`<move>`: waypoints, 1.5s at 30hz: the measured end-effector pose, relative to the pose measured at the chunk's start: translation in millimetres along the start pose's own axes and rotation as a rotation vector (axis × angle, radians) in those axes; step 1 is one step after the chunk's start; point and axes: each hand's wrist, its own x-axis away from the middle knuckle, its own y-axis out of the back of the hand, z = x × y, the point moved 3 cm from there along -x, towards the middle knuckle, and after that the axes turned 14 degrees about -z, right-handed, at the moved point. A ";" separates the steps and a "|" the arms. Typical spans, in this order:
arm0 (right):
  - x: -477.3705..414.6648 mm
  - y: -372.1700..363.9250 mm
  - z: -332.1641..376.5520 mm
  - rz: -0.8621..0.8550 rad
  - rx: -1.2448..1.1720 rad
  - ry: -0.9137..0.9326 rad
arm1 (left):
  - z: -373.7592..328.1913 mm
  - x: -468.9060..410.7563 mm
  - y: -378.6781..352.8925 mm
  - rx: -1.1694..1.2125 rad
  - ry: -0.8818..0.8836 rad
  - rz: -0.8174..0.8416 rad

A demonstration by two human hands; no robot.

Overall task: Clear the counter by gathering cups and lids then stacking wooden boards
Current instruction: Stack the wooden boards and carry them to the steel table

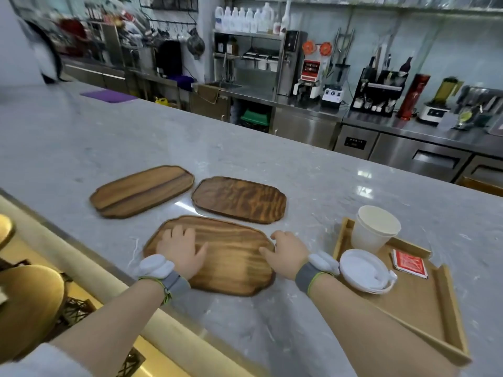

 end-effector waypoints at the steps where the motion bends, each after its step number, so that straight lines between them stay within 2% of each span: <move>1: -0.5 -2.3 -0.1 0.002 0.018 -0.017 | 3.3 2.1 -0.1 -0.048 0.015 -0.011; 5: -5.4 -11.6 7.0 0.010 0.094 -0.064 | 23.0 6.6 -4.1 -0.148 0.087 -0.022; 14: -9.2 -21.9 8.7 0.008 0.189 -0.138 | 33.5 2.3 -17.8 -0.116 0.252 -0.099; 31: -16.9 -33.7 0.1 0.000 0.013 -0.225 | 39.6 -7.8 -17.6 -0.103 0.429 -0.192; 45: -49.9 -11.2 -3.0 -0.074 -0.196 -0.242 | 28.6 -40.1 -9.4 -0.016 0.403 -0.286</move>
